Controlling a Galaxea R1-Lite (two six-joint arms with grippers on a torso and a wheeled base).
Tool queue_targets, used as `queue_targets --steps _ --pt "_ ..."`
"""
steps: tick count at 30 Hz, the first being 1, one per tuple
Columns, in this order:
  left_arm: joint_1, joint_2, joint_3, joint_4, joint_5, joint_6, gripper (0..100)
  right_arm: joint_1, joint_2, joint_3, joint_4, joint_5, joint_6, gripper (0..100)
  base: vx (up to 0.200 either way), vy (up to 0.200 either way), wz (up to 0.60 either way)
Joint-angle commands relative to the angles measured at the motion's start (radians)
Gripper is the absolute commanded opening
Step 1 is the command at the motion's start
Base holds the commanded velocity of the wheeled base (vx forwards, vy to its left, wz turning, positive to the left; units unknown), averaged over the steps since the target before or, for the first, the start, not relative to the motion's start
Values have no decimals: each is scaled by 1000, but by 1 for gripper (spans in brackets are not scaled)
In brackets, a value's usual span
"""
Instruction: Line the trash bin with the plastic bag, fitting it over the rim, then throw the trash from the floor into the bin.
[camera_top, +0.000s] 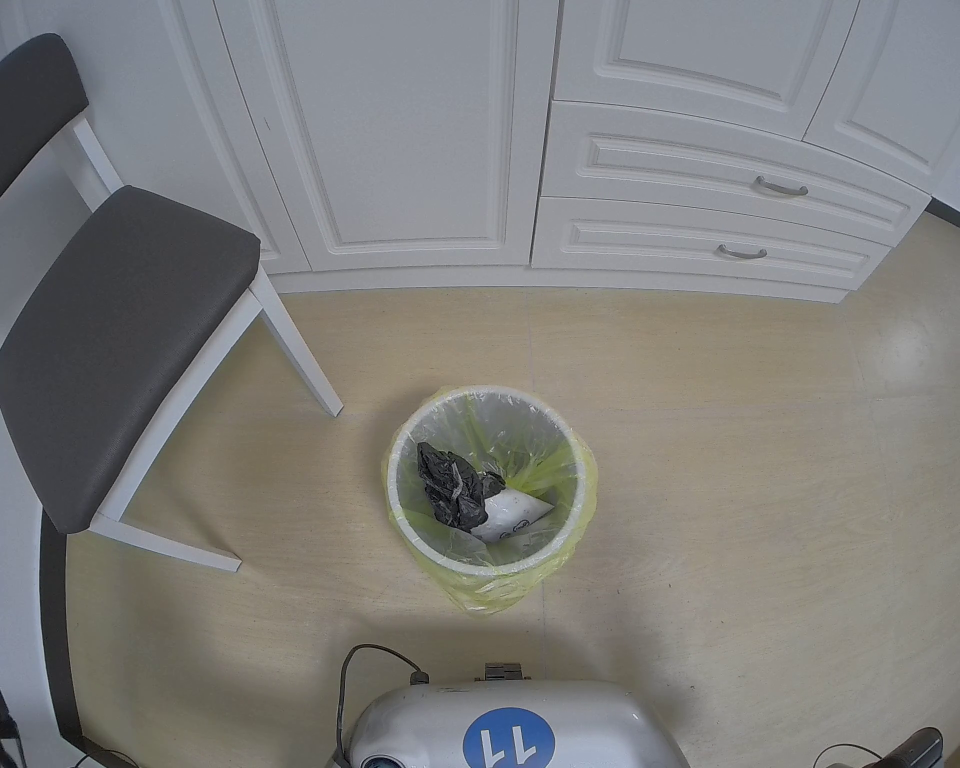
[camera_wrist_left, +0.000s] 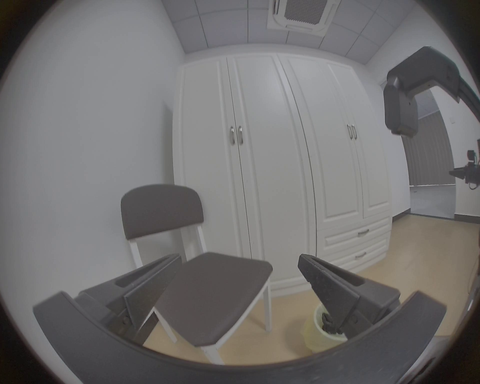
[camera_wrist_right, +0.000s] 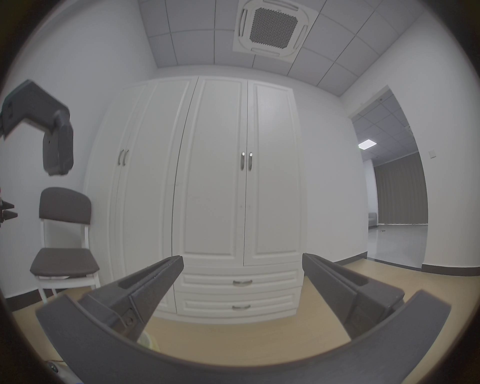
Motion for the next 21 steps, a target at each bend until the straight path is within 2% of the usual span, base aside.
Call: queue_targets --steps 1,4,6,7,11,21 --pt "0 -14 21 61 -2 -14 100 0 -13 75 -9 18 -4 100 0 0 0" --pt "0 -14 21 150 1 -16 100 0 -13 75 8 24 5 100 0 0 0" --pt "0 -14 21 162 1 -16 100 0 -13 75 11 24 7 100 0 0 0" --pt "0 -14 21 217 1 -17 100 0 -13 75 61 22 10 100 0 0 0" --pt "0 -14 21 297 1 -35 100 0 -13 75 175 12 8 100 0 0 0" --pt "0 -14 21 497 3 -72 100 0 -13 75 302 13 8 100 0 0 0"
